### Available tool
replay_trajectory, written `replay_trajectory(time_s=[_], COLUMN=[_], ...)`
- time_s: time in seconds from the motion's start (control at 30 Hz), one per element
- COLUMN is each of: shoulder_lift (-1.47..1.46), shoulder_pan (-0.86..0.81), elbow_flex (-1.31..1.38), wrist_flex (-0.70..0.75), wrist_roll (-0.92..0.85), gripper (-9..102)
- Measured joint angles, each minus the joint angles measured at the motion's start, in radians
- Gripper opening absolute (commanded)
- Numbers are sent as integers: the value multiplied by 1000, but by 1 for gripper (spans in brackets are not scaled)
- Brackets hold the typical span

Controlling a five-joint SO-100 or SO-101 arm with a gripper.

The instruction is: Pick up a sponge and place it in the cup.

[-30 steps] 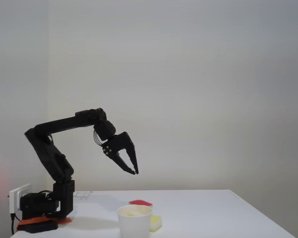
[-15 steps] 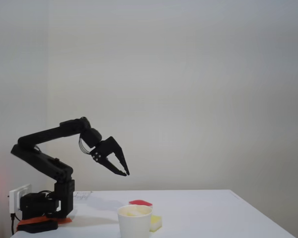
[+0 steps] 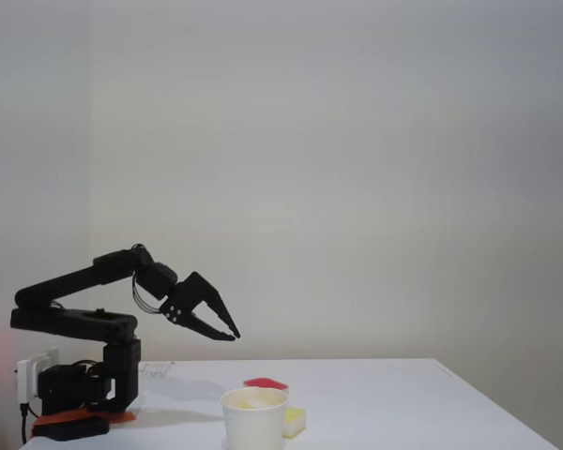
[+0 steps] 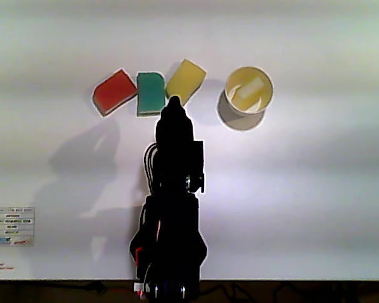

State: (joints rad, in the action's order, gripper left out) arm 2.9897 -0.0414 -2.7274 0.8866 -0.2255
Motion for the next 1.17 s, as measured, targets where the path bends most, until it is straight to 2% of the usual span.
replay_trajectory(time_s=[0.47,0.93,1.17], shoulder_lift=[258,252,265], shoulder_pan=[12,0,11], elbow_flex=[-225,-336,-373], wrist_flex=[-66,-158,-107], wrist_roll=[-15,-34,-34], gripper=[0,0,0])
